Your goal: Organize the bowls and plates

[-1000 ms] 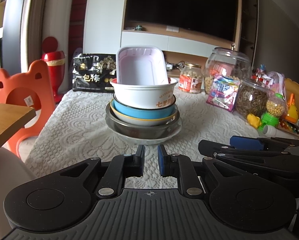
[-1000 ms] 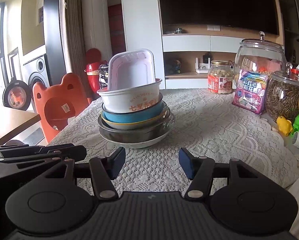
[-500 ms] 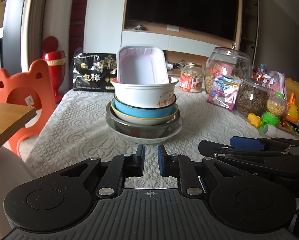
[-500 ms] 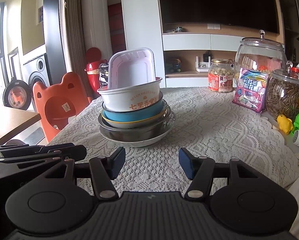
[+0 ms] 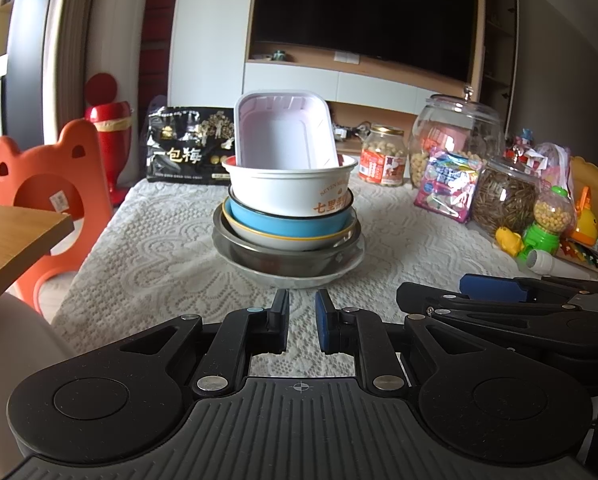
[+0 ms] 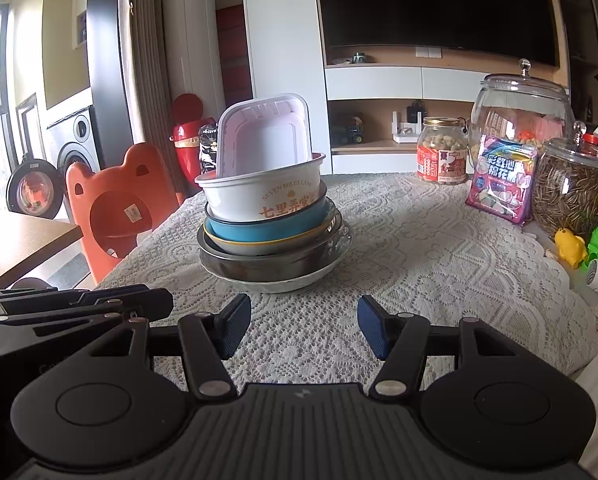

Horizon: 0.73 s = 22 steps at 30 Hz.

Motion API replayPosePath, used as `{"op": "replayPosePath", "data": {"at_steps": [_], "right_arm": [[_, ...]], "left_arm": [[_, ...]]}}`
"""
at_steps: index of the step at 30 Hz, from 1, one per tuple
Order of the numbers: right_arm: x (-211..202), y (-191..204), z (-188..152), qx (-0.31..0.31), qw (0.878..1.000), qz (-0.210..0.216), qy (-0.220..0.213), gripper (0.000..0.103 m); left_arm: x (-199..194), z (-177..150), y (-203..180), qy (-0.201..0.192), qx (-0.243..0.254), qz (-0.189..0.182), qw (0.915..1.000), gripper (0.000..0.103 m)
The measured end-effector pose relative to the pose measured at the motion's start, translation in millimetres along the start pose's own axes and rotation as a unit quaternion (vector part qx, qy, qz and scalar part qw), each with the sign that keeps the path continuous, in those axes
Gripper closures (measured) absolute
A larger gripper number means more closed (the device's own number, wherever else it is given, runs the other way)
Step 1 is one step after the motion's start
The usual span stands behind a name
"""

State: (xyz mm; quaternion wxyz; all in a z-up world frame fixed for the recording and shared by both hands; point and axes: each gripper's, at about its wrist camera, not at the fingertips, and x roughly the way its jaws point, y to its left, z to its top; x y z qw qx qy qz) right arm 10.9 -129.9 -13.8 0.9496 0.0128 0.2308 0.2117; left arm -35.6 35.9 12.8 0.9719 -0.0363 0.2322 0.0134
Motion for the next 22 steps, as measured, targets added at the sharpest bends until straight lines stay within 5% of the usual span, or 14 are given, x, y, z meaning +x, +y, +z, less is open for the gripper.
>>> {"op": "replayPosePath", "data": {"at_steps": [22], "right_arm": [[1.5, 1.9, 1.1, -0.004, 1.000, 0.003, 0.004, 0.043]], "left_arm": [[0.8, 0.8, 1.5, 0.001, -0.007, 0.017, 0.9998, 0.086]]}}
